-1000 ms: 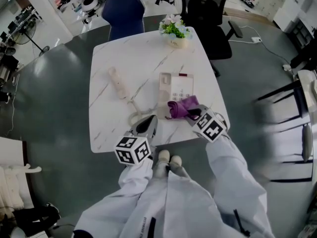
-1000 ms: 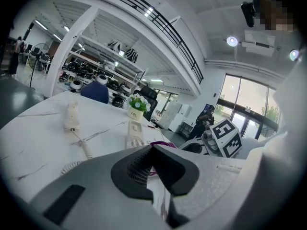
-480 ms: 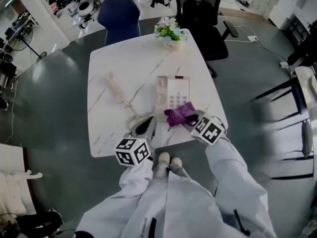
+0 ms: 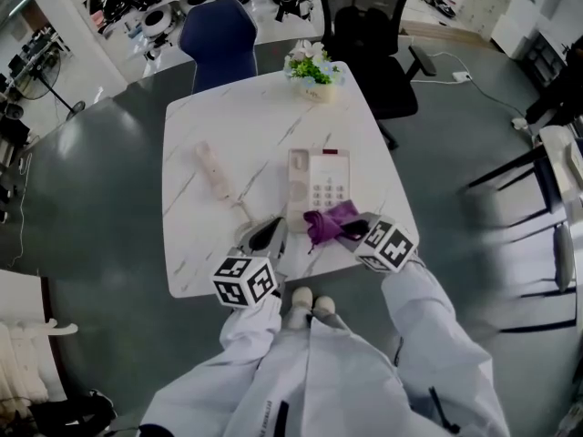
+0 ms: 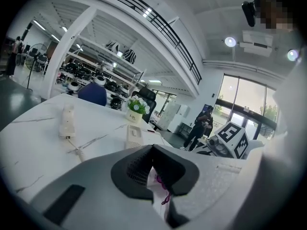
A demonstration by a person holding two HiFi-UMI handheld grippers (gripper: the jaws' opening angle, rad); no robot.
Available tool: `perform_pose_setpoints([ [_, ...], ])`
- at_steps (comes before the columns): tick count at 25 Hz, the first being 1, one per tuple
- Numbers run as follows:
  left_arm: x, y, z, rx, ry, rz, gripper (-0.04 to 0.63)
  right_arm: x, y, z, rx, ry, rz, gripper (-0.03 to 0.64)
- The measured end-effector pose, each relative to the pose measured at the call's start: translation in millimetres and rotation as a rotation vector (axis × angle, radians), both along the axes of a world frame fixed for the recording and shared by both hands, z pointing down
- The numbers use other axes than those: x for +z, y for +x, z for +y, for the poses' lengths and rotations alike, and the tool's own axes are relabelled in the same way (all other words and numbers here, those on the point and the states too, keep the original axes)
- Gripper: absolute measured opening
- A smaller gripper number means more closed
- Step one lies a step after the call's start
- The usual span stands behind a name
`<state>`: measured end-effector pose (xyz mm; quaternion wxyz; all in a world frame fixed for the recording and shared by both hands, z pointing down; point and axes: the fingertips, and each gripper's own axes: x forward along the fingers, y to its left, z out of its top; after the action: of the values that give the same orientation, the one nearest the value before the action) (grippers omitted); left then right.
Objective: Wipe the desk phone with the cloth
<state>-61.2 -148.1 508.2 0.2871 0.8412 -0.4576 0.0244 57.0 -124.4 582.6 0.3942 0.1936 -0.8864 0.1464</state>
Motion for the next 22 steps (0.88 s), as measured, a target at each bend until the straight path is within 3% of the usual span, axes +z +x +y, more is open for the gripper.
perform_pose_setpoints([
  [9, -7, -8, -9, -0.004, 0.024, -0.015, -0.002, -42, 0, -16, 0.157, 0.022, -0.213, 0.032],
  [16, -12, -12, -19, 0.007, 0.045, -0.018, -0.002, -71, 3, -37, 0.284, 0.094, -0.359, 0.032],
  [22, -12, -15, -25, 0.022, 0.052, -0.018, -0.002, -88, 4, -66, 0.387, 0.154, -0.423, 0.032],
])
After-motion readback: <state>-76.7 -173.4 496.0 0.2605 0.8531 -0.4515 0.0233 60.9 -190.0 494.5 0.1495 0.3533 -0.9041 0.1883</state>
